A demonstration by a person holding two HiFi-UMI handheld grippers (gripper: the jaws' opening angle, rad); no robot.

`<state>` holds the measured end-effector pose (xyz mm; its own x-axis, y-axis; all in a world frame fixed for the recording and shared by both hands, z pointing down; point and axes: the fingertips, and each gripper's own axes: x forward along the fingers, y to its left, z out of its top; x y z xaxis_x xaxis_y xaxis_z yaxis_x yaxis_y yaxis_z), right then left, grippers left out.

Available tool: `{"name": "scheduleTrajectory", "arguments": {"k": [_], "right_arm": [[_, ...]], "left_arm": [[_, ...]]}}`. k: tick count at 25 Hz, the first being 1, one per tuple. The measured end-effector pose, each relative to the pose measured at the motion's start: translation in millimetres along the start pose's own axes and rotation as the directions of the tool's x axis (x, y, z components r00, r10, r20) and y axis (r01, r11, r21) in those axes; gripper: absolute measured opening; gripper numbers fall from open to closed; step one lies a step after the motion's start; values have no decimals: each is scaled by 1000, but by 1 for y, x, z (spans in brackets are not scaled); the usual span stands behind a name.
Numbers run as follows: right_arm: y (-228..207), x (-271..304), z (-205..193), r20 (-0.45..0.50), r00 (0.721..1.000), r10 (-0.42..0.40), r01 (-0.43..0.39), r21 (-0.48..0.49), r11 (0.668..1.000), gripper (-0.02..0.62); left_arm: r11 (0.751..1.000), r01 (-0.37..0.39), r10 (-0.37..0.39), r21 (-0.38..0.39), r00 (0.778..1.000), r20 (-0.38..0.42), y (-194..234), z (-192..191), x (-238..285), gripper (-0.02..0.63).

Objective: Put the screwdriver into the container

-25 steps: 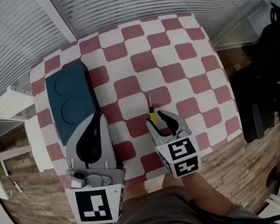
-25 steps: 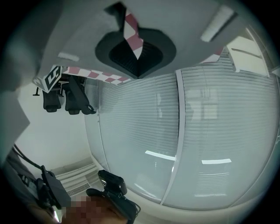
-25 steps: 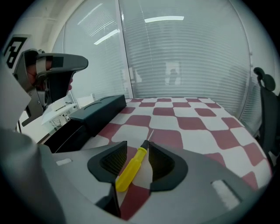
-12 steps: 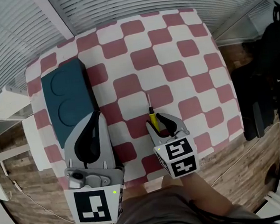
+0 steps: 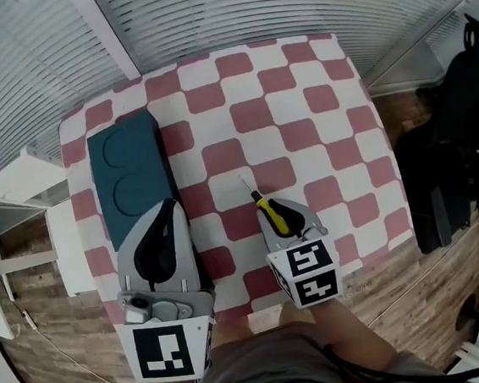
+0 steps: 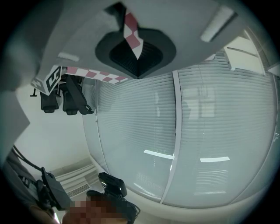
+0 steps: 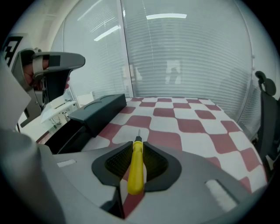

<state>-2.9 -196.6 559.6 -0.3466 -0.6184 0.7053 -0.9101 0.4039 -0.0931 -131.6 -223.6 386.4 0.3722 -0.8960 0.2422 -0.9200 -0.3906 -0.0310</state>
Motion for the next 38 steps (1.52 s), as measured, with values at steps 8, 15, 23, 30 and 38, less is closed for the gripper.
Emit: {"name": "scheduleTrajectory", "arguments": {"k": [8,15,23,30,38], "right_arm": [[9,-52,89,235,970,66,-48,-80,996,97],[32,-110,162,392,900,192,-127,-186,974,97],[51,-164,205,496,800,338,-197,-315,928,97],[64,-201,212,516,732,445,-252,-402,880,97],[91,-201,184,438,717,542,-351,-445,824,97]], "left_arm": [[996,-76,72,35,992,107,-8,41,-26,0],[983,-185,176,25,962,209,-16,78,-54,0],[943,-327,298,59,910,289,-26,106,-81,0],[899,-435,401,47,863,308,-41,113,-112,0],[845,-534,511,23,820,258,-45,97,-153,0]]}}
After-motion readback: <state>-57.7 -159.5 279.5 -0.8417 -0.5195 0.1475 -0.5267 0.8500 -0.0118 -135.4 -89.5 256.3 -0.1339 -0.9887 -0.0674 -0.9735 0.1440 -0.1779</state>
